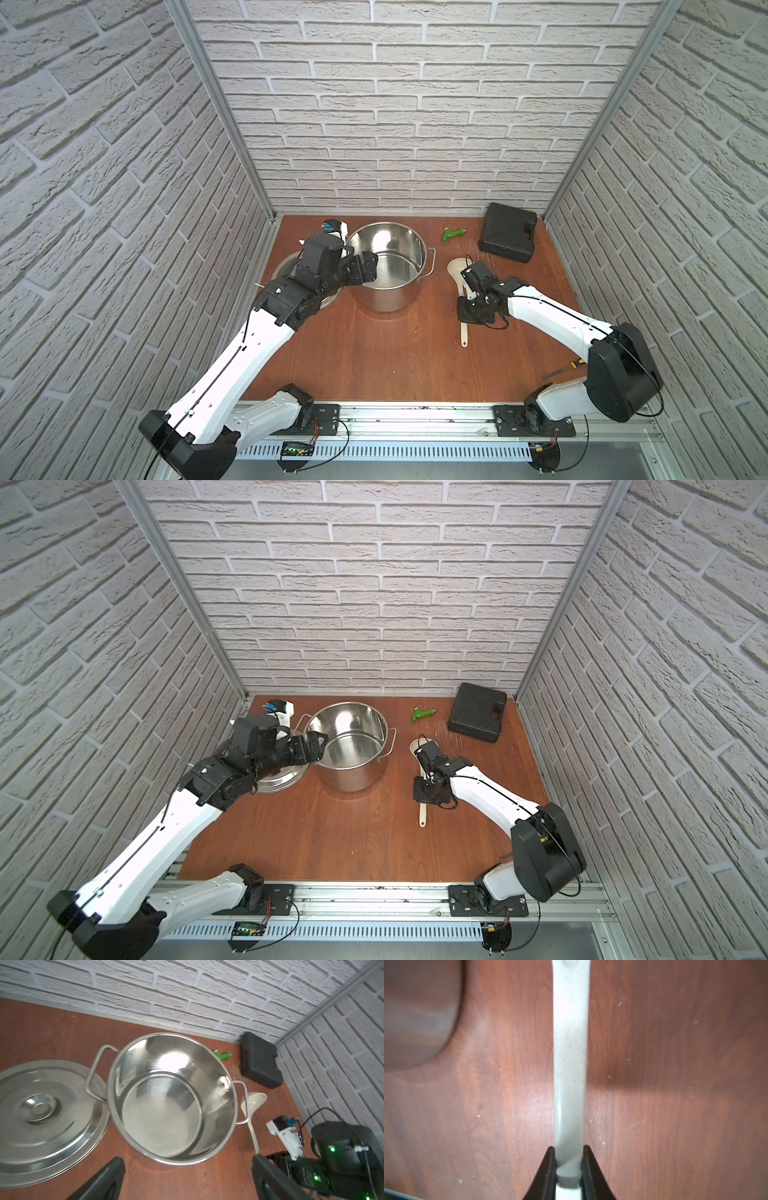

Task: Stir the soup with a spoon
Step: Pick up the spoon from the center of the board, then adjust the spoon.

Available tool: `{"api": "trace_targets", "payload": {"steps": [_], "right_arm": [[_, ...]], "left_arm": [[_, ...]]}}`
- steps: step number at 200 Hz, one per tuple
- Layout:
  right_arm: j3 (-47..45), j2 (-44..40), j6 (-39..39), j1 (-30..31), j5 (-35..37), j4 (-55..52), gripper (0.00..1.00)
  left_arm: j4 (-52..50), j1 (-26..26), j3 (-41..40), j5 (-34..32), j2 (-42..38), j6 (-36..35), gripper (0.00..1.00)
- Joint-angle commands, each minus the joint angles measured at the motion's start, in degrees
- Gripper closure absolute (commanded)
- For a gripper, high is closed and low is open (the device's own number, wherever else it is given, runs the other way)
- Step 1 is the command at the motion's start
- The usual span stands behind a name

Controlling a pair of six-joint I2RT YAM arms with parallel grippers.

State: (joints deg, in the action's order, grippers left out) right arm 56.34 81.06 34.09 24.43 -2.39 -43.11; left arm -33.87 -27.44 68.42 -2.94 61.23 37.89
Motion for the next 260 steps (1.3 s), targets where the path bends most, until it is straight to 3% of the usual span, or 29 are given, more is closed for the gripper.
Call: {"api": "trace_targets", "payload": {"steps": [1,44,74,111,177,227,260], "right_arm": [[4.2,-5.4,1.3,-1.7,2.2,-5.0,0.98],[18.0,-8.0,5.3,-2.7,-2.0,-7.8,0.97],[28.7,-3.6,10.6,-2.6,-9.7,-6.7,0.98],[36.4,0.5,18.9,-2.1,-14.8,-3.4,0.98],[38.7,1.8,28.0,0.2,-18.8,2.8,0.98],[38.6,0.6,29.4,1.1,-20.4,3.4,0.98],[37.9,0.1,29.3,1.3,-21.4,3.5,0.97]], "left_arm": [[12.1,-2.3,-2.8,4.3,-1.2,-0.8,0.02],[27.2,-4.1,-8.5,9.8,-2.4,3.4,0.02],[30.4,-5.8,-5.5,16.4,1.6,3.5,0.12],[28.1,-11.8,-0.7,15.4,5.7,-1.3,0.19],[26.1,-15.5,1.3,13.3,9.3,-3.2,0.25],[23.7,-15.5,1.4,12.1,9.3,-4.3,0.29],[24.2,-15.5,2.4,15.4,10.4,-3.7,0.38]]}}
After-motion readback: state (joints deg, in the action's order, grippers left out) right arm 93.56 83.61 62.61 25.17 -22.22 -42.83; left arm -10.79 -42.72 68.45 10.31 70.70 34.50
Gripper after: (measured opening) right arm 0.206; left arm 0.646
